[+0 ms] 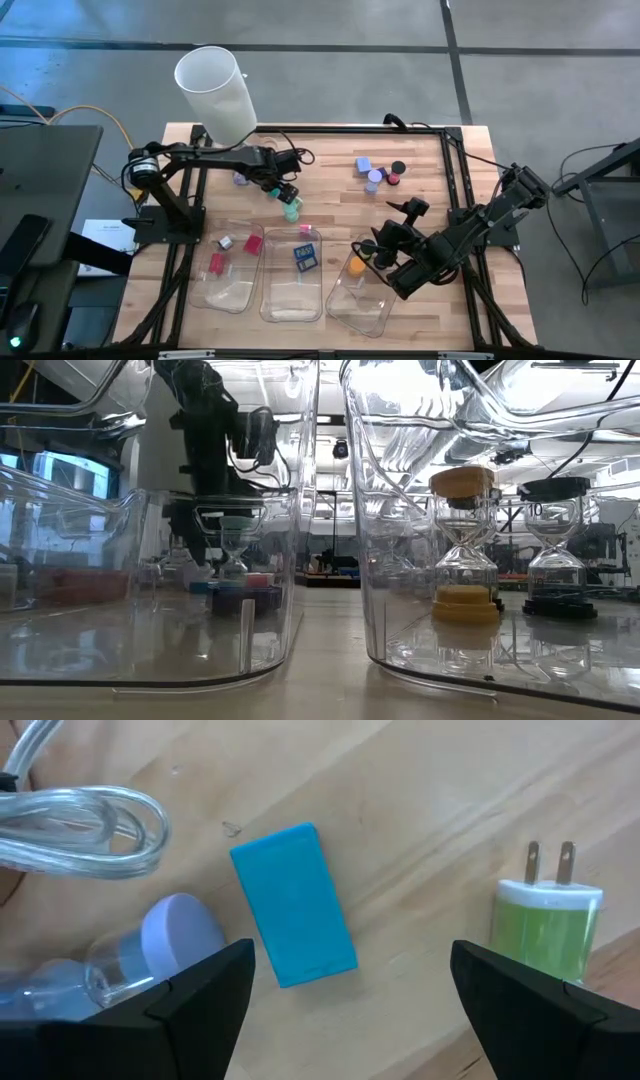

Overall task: Pick & Place Office items
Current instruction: Put the light blue clock into the middle bin

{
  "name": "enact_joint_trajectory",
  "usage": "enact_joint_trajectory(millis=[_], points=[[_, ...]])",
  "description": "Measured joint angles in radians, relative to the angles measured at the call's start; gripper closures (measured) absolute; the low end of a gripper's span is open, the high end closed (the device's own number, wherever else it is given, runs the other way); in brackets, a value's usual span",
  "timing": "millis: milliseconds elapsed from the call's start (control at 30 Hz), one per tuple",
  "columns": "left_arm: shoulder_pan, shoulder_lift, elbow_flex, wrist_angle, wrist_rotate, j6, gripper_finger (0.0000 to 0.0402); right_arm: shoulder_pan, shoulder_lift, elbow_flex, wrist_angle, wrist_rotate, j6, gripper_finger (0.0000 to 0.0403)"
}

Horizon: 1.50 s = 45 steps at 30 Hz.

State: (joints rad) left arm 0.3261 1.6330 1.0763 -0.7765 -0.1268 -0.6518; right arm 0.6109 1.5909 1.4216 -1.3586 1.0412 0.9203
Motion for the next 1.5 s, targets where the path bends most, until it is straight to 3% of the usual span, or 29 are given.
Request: enact_joint_trajectory(millis=[667, 1500], points=[[0.04, 0.126, 0.006, 0.058, 0.096, 0.075, 0.0074, 0.0, 0.0, -0.047, 0.009, -0.02, 0.0, 0.0041], [0.04, 0.047, -0.001, 0.029, 0.039, 0.09, 0.0074, -0.003, 0.0, -0.065, 0.013, -0.023, -0.007, 0.0041]])
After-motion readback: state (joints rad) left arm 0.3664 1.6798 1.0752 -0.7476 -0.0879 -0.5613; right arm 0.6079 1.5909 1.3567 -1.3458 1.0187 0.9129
